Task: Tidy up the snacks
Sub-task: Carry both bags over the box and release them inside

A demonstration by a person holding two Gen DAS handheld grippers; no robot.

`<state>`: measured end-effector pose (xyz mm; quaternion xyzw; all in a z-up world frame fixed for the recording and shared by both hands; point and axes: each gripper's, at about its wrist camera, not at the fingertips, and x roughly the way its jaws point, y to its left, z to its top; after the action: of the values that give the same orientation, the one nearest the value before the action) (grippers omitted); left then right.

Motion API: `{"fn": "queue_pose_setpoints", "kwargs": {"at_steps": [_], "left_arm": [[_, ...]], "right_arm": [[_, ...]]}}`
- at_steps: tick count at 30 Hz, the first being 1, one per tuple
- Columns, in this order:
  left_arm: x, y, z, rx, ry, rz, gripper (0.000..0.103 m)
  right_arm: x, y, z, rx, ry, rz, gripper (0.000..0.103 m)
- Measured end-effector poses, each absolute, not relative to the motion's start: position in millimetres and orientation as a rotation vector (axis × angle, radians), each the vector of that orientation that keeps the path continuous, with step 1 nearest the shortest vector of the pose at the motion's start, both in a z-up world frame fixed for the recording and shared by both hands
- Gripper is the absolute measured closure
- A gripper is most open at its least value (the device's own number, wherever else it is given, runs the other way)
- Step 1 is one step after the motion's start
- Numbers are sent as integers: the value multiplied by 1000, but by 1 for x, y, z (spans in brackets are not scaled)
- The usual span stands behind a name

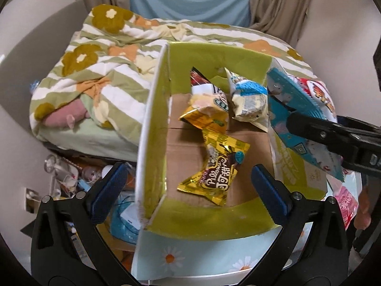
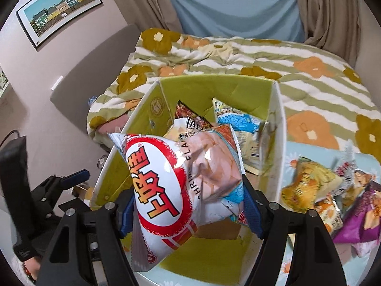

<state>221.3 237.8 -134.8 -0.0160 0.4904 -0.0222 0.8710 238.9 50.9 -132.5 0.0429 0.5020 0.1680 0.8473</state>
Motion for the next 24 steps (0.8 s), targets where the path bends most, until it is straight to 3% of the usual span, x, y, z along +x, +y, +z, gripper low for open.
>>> {"fn": "queue_pose_setpoints", "kwargs": {"at_steps": [3, 5, 7, 8, 24], "left_arm": [[219, 240, -138, -38, 1028, -22, 0], [216, 242, -140, -53, 1033, -13, 0], [212, 243, -141, -60, 1034, -3, 0], [210, 244, -143, -66, 1037, 3, 0], [201, 240, -107, -65, 978, -35, 0]], "right_arm": [[243, 51, -138, 109, 1051, 351, 30], [243, 50, -141, 130, 1048, 348, 24], [240, 46, -143, 164, 1037, 360, 2], [238, 44, -144, 177, 1029, 362, 0], [204, 26, -103, 160, 902, 323, 0]]}}
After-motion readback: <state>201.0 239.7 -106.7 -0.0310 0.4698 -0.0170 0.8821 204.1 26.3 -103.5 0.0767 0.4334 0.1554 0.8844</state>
